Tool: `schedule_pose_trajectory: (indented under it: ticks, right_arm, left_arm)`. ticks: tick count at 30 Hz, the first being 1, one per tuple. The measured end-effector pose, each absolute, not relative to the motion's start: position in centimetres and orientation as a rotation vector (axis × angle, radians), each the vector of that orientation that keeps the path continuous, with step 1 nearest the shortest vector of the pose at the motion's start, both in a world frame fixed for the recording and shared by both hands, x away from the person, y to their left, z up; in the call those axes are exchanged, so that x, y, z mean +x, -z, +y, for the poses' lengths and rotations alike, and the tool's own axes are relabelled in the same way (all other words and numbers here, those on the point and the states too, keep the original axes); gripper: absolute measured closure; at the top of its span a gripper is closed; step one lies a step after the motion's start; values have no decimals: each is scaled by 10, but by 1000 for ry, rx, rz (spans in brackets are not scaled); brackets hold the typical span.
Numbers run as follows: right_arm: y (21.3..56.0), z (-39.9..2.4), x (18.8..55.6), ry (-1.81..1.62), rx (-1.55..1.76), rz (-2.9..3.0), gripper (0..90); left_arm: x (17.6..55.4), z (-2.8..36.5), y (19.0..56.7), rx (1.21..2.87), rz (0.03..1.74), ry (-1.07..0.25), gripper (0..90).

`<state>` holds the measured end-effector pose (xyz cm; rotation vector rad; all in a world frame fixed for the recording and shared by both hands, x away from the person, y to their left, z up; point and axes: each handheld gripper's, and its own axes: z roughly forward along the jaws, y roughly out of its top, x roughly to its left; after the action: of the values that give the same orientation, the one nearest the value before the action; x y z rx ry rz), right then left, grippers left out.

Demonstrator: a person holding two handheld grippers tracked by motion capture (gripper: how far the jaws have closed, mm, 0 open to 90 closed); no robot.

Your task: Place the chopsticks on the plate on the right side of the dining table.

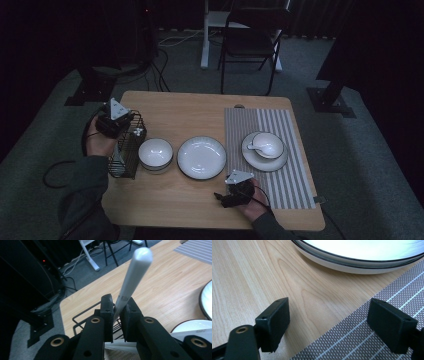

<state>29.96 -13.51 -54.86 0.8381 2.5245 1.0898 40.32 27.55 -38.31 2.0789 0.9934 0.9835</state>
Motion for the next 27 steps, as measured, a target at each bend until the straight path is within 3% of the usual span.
schedule_pose_trajectory:
  ticks: [6, 27]
  right_arm:
    - [549, -135, 300, -1091, 838, 2524, 183]
    - [549, -135, 300, -1089, 836, 2524, 182]
  left_arm:
    - [402, 274, 382, 2080, 994, -1049, 839]
    - [380, 282, 369, 1938, 981, -1059, 844]
